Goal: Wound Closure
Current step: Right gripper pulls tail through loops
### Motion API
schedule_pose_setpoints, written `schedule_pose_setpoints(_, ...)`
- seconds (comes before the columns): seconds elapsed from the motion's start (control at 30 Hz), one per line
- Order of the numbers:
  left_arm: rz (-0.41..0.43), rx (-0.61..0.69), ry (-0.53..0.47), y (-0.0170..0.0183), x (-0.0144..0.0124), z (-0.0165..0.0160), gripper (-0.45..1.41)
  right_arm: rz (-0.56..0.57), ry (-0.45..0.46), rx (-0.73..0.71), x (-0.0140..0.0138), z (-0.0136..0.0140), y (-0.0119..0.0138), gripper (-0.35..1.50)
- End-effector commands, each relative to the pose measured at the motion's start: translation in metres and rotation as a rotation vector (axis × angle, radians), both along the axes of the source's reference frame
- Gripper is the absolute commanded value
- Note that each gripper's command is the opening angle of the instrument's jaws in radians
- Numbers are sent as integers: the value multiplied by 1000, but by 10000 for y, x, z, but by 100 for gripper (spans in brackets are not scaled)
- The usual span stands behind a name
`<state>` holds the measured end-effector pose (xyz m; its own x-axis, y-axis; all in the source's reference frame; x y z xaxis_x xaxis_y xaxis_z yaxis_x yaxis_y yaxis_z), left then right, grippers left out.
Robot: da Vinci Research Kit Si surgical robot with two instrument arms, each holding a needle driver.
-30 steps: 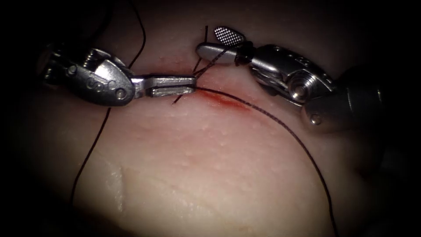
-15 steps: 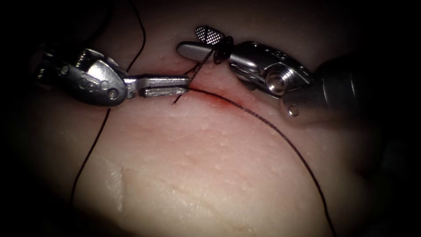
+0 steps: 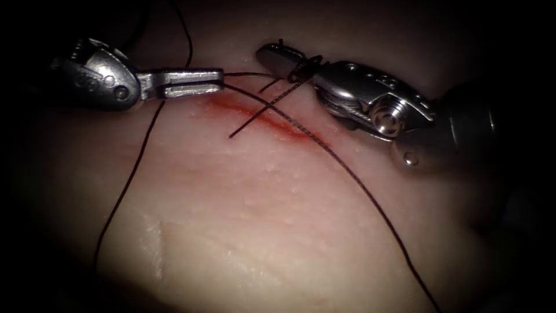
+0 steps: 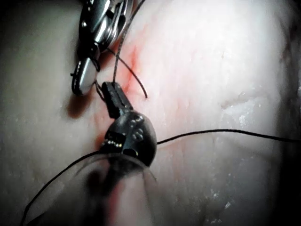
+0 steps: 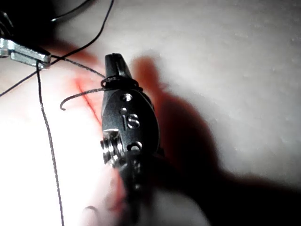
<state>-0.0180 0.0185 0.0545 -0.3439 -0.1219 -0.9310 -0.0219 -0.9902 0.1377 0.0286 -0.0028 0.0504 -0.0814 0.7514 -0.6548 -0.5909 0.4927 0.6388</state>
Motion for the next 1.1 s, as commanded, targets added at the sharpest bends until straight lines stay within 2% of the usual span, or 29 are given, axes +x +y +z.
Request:
schedule_pose_setpoints(0.03, -6, 16, 4, -2, -5, 6, -45, -9, -2, -11, 9, -6, -7, -35)
schedule_pose_setpoints(0.33, -64, 94, 5, 33, 4, 8, -45, -10, -146, -65, 25, -29, -27, -35)
schedule_pose_setpoints(0.5, -91, 127, -19, 57, 9, 4, -45, -52, -125, -98, 29, -32, -40, -35)
schedule_pose_setpoints(0.77, -130, 143, 16, 83, 12, 16, -45, -56, -123, -103, 34, -36, -54, -35)
schedule_pose_setpoints(1.1, -196, 26, 160, 107, -8, 50, -45, -61, -124, -112, 33, -35, -68, -35)
